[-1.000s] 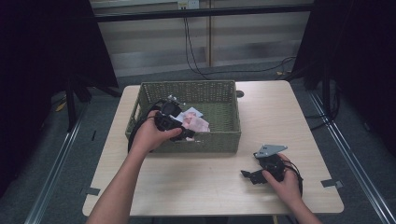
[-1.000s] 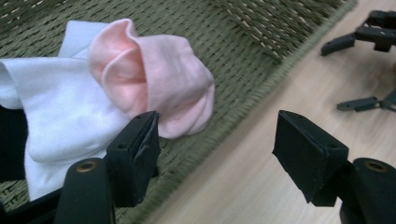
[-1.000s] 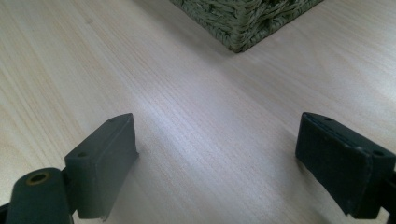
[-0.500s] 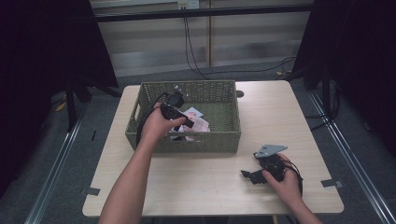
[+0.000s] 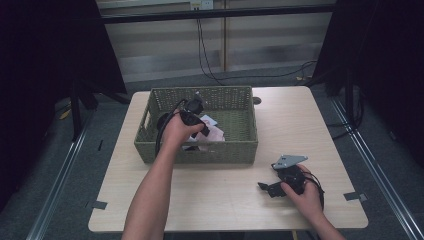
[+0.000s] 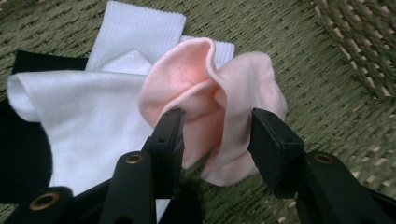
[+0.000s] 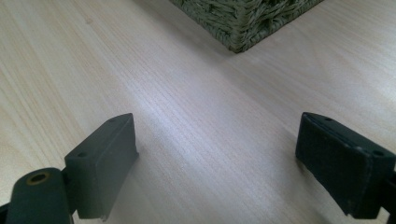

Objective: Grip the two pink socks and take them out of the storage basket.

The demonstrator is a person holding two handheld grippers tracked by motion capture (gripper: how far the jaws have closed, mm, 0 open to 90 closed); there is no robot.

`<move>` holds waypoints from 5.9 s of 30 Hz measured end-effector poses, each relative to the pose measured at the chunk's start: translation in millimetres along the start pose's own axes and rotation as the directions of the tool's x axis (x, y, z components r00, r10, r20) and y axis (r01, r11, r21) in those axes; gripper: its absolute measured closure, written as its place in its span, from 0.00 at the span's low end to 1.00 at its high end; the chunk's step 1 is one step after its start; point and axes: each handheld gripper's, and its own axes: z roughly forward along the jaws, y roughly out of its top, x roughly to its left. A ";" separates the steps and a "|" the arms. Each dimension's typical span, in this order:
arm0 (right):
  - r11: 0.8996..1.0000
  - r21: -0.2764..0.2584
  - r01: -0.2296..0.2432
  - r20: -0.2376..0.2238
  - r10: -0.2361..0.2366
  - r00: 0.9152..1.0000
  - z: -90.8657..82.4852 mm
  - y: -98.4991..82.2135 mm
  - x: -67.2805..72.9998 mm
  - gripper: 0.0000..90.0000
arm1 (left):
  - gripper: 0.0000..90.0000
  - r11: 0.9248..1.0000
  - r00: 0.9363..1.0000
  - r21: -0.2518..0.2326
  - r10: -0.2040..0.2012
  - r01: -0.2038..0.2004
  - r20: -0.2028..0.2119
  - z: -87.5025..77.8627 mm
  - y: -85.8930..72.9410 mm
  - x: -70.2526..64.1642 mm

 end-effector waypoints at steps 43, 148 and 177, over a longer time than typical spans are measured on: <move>1.000 0.003 0.000 -0.003 0.000 1.000 -0.1 0.0 0.0 0.13 | 0.98 0.999 1.000 0.034 -0.006 0.005 0.026 -128.2 24.2 -1.5; 1.000 0.001 0.000 -0.002 0.000 1.000 0.1 -0.1 0.0 0.13 | 0.98 0.962 0.956 0.099 0.232 -0.253 0.182 -125.3 -55.7 -80.5; 1.000 0.001 0.000 -0.003 0.000 1.000 0.1 -0.1 0.0 0.13 | 0.62 0.974 0.958 -0.020 0.228 -0.228 0.175 -104.7 -48.0 -64.4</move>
